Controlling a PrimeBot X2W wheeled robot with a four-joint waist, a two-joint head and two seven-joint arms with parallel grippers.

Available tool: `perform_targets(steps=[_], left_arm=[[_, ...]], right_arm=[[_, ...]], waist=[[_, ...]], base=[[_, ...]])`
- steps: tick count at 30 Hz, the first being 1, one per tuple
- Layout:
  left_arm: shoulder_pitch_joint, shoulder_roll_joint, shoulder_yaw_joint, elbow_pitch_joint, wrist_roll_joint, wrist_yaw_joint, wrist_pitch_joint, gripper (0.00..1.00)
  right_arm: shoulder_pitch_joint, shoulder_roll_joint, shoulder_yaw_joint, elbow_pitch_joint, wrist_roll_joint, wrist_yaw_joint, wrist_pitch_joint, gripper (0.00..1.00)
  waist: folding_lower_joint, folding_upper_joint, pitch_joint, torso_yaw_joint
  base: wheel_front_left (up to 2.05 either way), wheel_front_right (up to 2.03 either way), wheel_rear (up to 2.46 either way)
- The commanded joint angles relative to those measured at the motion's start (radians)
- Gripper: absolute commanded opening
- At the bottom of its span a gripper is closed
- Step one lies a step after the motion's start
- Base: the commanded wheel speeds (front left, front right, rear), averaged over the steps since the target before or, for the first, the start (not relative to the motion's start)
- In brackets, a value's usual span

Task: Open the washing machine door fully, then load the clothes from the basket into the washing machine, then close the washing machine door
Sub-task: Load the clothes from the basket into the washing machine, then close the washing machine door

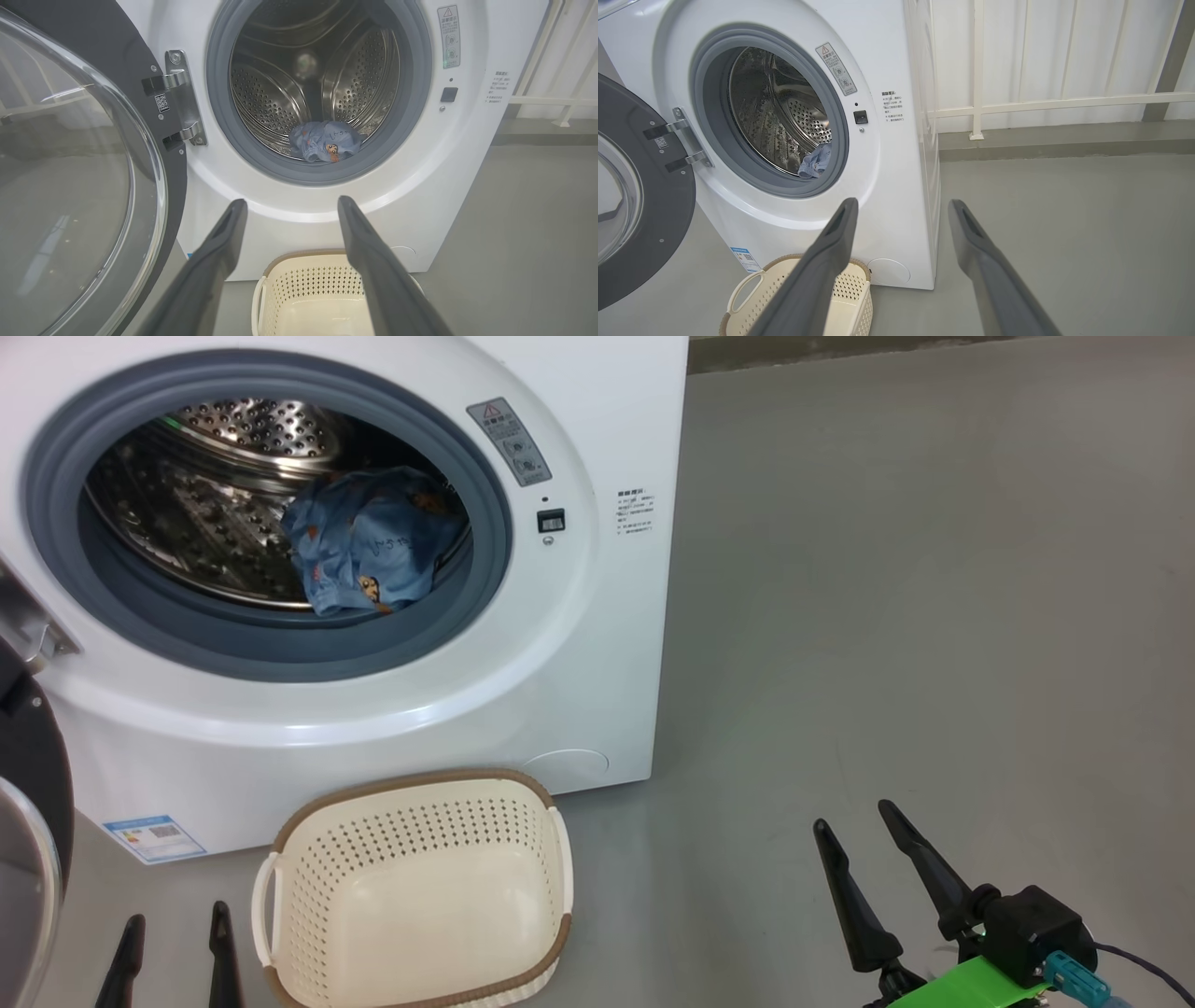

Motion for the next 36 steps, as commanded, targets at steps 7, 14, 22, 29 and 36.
perform_targets(steps=[7, 14, 22, 29, 36], left_arm=[[-0.012, 0.009, 0.040, -0.038, 0.016, 0.022, -0.005, 1.00], [-0.021, 0.018, 0.040, -0.014, 0.017, 0.020, -0.006, 1.00], [-0.021, 0.019, 0.033, -0.012, 0.026, 0.023, -0.007, 1.00], [-0.020, 0.025, 0.036, 0.001, 0.018, 0.018, -0.007, 1.00], [-0.022, 0.028, 0.028, 0.001, 0.017, 0.019, -0.007, 1.00]], right_arm=[[-0.010, -0.003, 0.017, -0.028, -0.007, 0.002, -0.005, 1.00], [-0.008, -0.001, 0.017, -0.024, -0.008, 0.002, -0.005, 1.00], [-0.004, -0.002, 0.018, -0.022, -0.008, 0.002, -0.005, 1.00], [-0.001, -0.004, 0.021, -0.020, -0.006, 0.002, -0.005, 1.00], [0.001, -0.006, 0.020, -0.020, -0.003, 0.002, -0.005, 1.00]], waist=[[0.0001, -0.0001, 0.008, -0.004], [0.0001, -0.0001, 0.002, -0.004], [0.0001, -0.0001, -0.006, -0.005], [0.0001, -0.0001, -0.010, -0.005], [0.0001, -0.0001, -0.009, -0.003]], base=[[0.00, 0.00, 0.00], [0.00, 0.00, 0.00], [0.00, 0.00, 0.00], [0.00, 0.00, 0.00], [0.00, 0.00, 0.00]])
